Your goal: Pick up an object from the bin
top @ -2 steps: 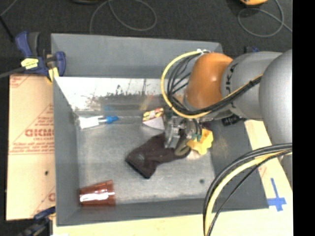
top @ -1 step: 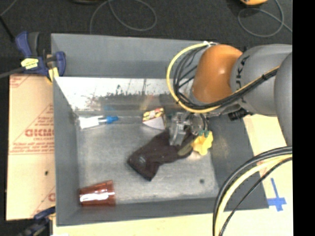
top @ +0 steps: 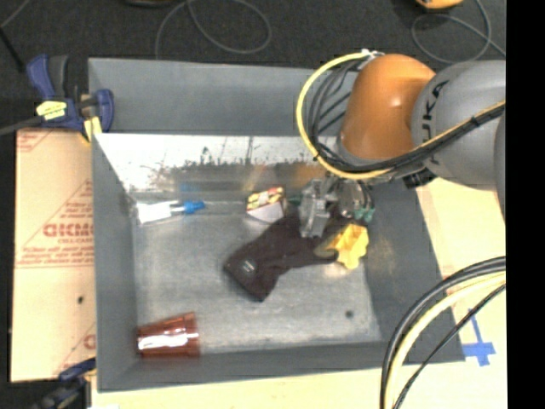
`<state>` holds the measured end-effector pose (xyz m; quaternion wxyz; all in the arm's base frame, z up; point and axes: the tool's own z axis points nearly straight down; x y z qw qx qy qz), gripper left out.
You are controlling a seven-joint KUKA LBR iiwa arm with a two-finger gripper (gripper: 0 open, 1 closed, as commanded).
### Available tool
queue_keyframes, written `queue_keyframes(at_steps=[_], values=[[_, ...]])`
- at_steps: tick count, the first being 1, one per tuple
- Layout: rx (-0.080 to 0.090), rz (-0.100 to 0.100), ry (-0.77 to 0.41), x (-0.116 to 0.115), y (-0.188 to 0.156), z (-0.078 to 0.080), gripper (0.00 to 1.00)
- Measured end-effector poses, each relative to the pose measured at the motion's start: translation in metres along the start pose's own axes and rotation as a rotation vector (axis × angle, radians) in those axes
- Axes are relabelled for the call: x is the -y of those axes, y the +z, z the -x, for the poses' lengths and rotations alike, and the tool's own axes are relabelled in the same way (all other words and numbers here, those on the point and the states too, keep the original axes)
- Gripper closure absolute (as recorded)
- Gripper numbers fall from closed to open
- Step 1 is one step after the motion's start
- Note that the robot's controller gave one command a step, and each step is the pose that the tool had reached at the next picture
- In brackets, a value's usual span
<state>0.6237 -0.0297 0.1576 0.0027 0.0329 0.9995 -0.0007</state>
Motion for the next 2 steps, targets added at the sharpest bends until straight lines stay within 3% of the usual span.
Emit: queue_keyframes(at_steps=[1,2], values=[[-0.010,0.000,0.000,0.001,-0.043,-0.004,1.00],[0.000,-0.001,-0.031,0.008,-0.105,-0.002,1.00]])
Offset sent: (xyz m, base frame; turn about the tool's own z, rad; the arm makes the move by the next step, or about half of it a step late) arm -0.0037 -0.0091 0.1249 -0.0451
